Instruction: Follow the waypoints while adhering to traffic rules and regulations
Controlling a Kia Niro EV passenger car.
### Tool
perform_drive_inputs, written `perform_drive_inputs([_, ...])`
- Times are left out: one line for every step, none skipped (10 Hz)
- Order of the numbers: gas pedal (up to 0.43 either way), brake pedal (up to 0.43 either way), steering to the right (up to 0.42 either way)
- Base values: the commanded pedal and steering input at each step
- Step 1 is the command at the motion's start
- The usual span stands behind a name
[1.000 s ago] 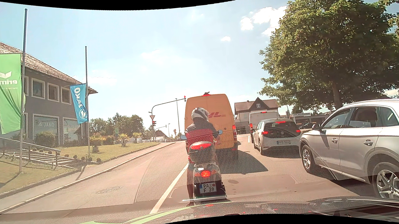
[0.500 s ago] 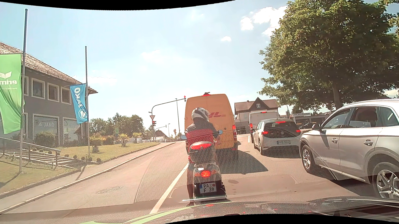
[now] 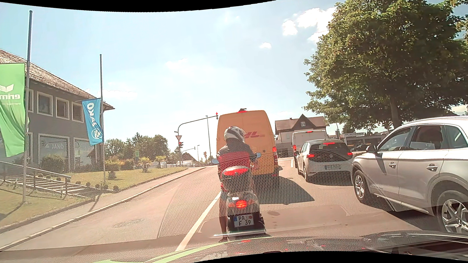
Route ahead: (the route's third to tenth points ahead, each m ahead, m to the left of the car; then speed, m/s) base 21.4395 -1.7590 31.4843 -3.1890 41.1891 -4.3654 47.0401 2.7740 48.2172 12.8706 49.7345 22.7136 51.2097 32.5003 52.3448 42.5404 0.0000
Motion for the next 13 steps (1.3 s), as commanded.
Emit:
perform_drive_inputs([0.0,0.25,0.024])
perform_drive_inputs([0.0,0.25,0.024])
perform_drive_inputs([0.0,0.25,0.024])
perform_drive_inputs([0.0,0.244,0.024])
perform_drive_inputs([0.0,0.244,0.024])
perform_drive_inputs([0.0,0.244,0.024])
perform_drive_inputs([0.0,0.25,0.024])
perform_drive_inputs([0.0,0.25,0.024])
perform_drive_inputs([0.0,0.25,0.024])
perform_drive_inputs([0.0,0.244,0.024])
perform_drive_inputs([0.0,0.25,0.024])
perform_drive_inputs([0.0,0.244,0.024])
perform_drive_inputs([0.0,0.244,0.024])
